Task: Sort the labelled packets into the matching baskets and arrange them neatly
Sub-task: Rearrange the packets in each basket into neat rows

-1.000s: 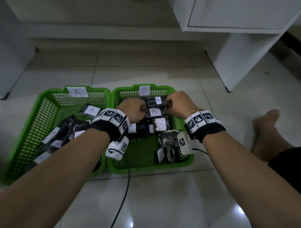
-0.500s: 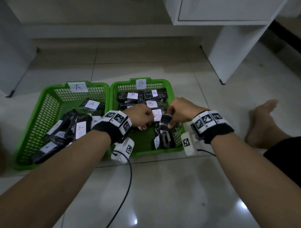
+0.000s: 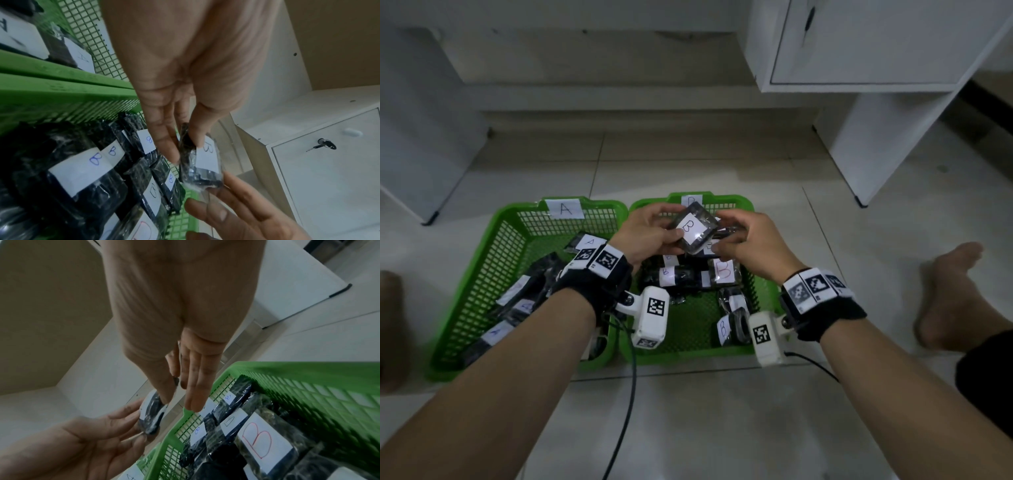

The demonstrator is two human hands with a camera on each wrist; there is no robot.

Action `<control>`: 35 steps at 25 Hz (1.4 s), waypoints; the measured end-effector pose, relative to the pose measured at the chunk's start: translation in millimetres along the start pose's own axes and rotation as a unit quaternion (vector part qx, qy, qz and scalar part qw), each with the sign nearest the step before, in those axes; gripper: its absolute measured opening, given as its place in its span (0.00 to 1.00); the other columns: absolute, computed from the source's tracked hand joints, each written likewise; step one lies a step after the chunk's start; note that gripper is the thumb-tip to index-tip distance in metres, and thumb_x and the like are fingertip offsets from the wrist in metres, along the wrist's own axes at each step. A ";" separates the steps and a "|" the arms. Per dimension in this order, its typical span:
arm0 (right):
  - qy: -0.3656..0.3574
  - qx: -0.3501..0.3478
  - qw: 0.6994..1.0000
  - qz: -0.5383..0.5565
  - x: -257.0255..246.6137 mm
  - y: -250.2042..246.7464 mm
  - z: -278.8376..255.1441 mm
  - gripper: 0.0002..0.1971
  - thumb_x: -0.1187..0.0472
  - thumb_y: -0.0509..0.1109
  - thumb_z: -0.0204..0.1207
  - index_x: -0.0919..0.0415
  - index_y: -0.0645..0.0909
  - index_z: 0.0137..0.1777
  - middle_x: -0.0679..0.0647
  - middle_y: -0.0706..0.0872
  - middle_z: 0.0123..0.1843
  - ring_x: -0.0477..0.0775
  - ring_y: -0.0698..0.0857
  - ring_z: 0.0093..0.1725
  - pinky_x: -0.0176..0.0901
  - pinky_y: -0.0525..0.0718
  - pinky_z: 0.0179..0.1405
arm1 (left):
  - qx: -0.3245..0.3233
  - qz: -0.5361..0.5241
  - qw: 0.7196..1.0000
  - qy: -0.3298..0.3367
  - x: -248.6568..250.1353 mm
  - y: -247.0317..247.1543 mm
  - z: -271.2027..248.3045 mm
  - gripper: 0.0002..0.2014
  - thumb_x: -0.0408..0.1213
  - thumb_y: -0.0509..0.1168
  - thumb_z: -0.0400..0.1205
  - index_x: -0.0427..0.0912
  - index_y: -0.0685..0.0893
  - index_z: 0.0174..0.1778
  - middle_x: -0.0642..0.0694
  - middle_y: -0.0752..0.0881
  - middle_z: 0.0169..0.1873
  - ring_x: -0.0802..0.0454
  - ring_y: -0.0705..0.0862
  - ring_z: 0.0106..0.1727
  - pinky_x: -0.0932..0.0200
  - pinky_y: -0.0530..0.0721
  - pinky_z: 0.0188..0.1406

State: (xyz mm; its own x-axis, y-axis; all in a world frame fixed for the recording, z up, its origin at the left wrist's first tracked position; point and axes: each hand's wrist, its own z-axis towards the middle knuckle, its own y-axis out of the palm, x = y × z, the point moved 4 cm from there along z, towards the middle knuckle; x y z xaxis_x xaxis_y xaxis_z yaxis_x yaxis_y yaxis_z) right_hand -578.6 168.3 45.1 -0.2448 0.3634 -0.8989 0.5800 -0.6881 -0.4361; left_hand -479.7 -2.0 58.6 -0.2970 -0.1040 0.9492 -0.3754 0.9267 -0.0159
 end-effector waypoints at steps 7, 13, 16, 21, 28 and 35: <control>0.047 -0.024 0.994 0.098 -5.2 14.7 2.8 0.30 0.69 0.78 0.77 0.58 0.76 0.78 0.61 0.91 0.56 0.60 0.94 0.49 0.57 0.94 0.48 | 0.028 0.012 0.999 0.024 -2.6 -7.7 7.6 0.23 0.19 0.70 0.77 0.36 0.81 0.68 0.37 0.90 0.55 0.41 0.92 0.52 0.48 0.92 0.48; 0.124 0.038 0.984 0.122 -7.2 18.4 23.6 0.30 0.70 0.78 0.75 0.55 0.75 0.76 0.59 0.89 0.56 0.57 0.94 0.42 0.51 0.94 0.40 | 0.051 0.443 0.892 0.070 6.4 -37.3 11.7 0.28 0.41 0.75 0.77 0.51 0.77 0.73 0.51 0.78 0.74 0.51 0.77 0.72 0.56 0.72 0.68; 0.165 0.068 0.984 0.023 -3.1 25.2 36.2 0.21 0.73 0.79 0.71 0.61 0.80 0.62 0.56 0.88 0.49 0.57 0.93 0.38 0.54 0.94 0.39 | -0.011 0.562 0.826 -0.023 -19.1 -50.7 14.0 0.48 0.49 0.80 0.70 0.53 0.63 0.83 0.46 0.58 0.85 0.42 0.60 0.84 0.43 0.64 0.80; 0.150 0.056 0.983 -0.089 3.0 67.2 52.5 0.05 0.72 0.77 0.68 0.62 0.88 0.40 0.56 0.91 0.41 0.57 0.93 0.39 0.54 0.94 0.42 | -0.059 0.593 0.802 -0.039 -51.1 -42.6 21.5 0.56 0.49 0.81 0.68 0.59 0.51 0.86 0.43 0.36 0.86 0.39 0.34 0.86 0.36 0.52 0.83; 0.094 0.029 0.977 -0.190 6.2 103.9 70.7 0.06 0.70 0.73 0.70 0.62 0.91 0.41 0.56 0.92 0.42 0.56 0.90 0.45 0.36 0.80 0.39 | -0.052 0.630 0.774 -0.045 -53.6 -36.5 26.7 0.46 0.52 0.74 0.75 0.61 0.55 0.86 0.38 0.33 0.85 0.34 0.33 0.85 0.34 0.52 0.82; 0.088 -0.007 0.973 -0.215 -6.3 54.0 57.8 0.05 0.69 0.80 0.73 0.59 0.94 0.44 0.49 0.92 0.42 0.43 0.89 0.38 0.28 0.81 0.35 | -0.051 0.682 0.725 -0.081 -65.4 -33.0 35.8 0.40 0.49 0.70 0.80 0.67 0.54 0.84 0.39 0.26 0.83 0.34 0.30 0.84 0.36 0.47 0.83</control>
State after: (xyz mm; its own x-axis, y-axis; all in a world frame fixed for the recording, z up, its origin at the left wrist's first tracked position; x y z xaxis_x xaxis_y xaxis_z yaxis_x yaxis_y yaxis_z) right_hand -590.7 92.5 24.8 -0.3304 0.7191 -0.6113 0.4637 -0.4404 -0.7688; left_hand -479.3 -38.8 -14.3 -0.4340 0.9006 0.0238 0.4291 0.2298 -0.8736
